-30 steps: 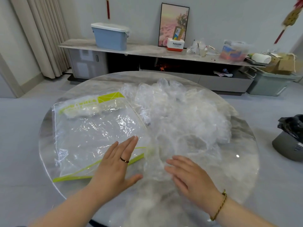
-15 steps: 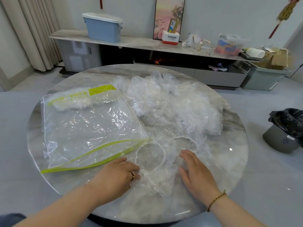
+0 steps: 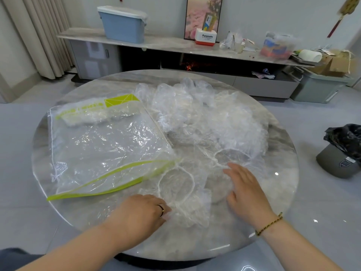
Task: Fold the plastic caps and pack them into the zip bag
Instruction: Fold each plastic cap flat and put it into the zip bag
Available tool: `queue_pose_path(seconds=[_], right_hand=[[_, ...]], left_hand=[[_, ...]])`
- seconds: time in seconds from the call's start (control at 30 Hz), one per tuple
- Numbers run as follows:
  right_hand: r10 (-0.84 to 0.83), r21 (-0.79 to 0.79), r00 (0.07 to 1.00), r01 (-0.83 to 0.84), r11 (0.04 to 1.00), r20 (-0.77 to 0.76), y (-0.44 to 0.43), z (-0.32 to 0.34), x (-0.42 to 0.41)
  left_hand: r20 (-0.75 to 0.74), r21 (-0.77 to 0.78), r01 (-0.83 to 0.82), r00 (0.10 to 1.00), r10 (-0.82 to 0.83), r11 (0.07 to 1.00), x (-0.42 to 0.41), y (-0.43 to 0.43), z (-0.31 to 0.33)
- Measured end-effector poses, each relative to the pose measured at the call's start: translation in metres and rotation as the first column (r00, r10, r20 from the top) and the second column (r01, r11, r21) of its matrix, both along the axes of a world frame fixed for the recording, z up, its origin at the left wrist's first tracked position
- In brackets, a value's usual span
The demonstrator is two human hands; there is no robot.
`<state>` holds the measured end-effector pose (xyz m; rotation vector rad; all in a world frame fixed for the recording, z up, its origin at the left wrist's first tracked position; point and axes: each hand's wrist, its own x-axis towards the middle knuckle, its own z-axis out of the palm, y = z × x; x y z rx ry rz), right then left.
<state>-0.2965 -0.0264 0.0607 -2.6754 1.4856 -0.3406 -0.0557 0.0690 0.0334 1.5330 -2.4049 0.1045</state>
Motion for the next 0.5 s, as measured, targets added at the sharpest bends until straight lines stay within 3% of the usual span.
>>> queue_pose_path(seconds=[0.07, 0.1, 0.23, 0.3, 0.33, 0.43, 0.5], right_hand=[[0.199, 0.029, 0.979, -0.198, 0.980, -0.047, 0.022, 0.006, 0.011], [0.293, 0.059, 0.952, -0.289, 0.956, -0.085, 0.034, 0.003, 0.015], [0.449, 0.252, 0.865, -0.394, 0.884, -0.224, 0.063, -0.004, 0.022], [0.423, 0.245, 0.875, -0.368, 0.897, -0.234, 0.060, -0.004, 0.023], [0.399, 0.230, 0.891, -0.350, 0.908, -0.217, 0.057, -0.003, 0.023], [0.378, 0.159, 0.920, -0.361, 0.919, -0.099, 0.047, -0.004, 0.023], [0.349, 0.169, 0.936, -0.336, 0.926, -0.053, 0.042, -0.004, 0.022]], left_hand=[[0.018, -0.045, -0.067, 0.998, 0.068, 0.997, -0.002, 0.008, -0.001], [0.028, 0.012, -0.099, 0.995, 0.099, 0.995, -0.003, 0.013, 0.003], [-0.049, 0.179, -0.090, 0.994, 0.100, 0.980, -0.011, 0.024, 0.017], [-0.062, 0.356, -0.153, 0.980, 0.187, 0.922, -0.013, 0.026, 0.020], [-0.059, 0.367, -0.153, 0.981, 0.187, 0.918, -0.015, 0.025, 0.024], [-0.143, 0.271, -0.106, 0.978, 0.149, 0.957, -0.007, 0.025, 0.022], [-0.034, 0.240, -0.095, 0.994, 0.106, 0.966, -0.002, 0.020, 0.021]])
